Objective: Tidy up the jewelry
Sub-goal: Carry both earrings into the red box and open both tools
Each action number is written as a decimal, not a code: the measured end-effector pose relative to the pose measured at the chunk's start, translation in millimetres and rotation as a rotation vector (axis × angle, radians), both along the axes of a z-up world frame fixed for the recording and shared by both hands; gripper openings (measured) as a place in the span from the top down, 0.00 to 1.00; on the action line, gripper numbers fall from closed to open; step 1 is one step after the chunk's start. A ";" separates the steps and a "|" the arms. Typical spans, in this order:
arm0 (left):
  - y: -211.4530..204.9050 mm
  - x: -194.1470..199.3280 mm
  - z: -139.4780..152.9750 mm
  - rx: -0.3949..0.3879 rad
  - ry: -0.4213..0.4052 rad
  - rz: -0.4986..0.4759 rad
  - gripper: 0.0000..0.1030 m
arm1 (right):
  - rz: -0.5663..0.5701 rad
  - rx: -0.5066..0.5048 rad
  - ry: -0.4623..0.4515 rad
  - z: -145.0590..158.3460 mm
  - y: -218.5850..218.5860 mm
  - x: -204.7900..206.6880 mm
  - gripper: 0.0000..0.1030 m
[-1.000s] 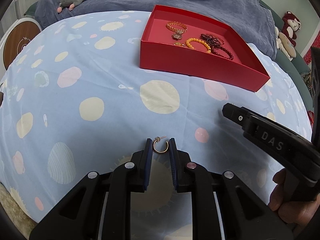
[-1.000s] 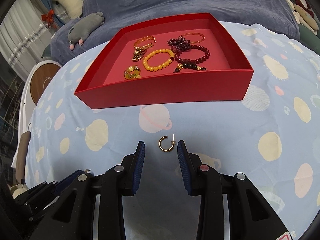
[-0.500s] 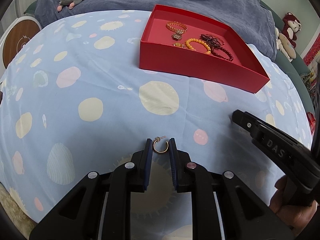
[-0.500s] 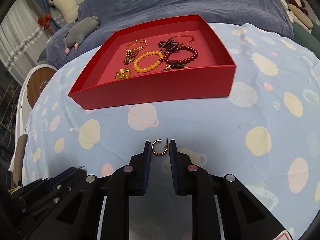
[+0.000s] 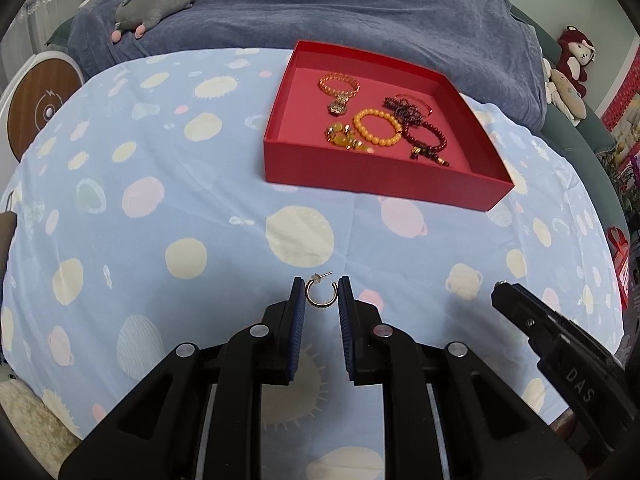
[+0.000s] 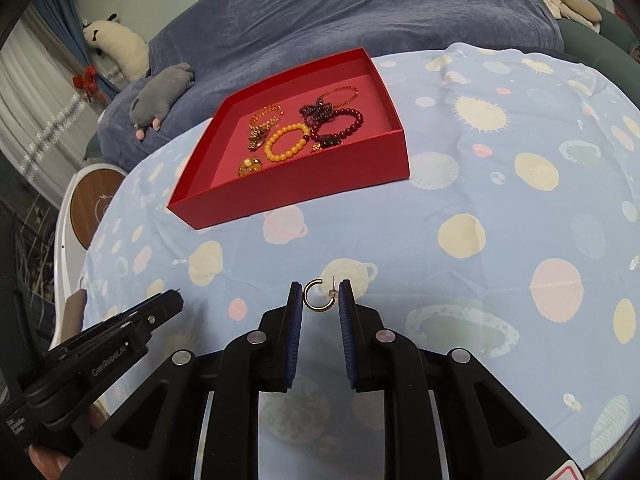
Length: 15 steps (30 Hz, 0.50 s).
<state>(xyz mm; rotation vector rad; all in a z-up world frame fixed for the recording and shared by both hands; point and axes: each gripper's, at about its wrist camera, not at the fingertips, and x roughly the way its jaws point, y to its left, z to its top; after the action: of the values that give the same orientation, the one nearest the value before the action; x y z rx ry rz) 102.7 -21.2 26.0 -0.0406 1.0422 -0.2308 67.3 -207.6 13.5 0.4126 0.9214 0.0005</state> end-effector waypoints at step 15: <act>-17.5 29.6 49.8 -0.004 -0.092 -0.038 0.84 | 0.047 -0.008 -0.122 53.4 5.0 22.8 0.83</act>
<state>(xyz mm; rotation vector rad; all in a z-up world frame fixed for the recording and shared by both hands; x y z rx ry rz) 132.4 -38.7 75.8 -0.0140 0.9515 -0.2673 90.1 -202.6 66.9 0.3793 0.8100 0.0648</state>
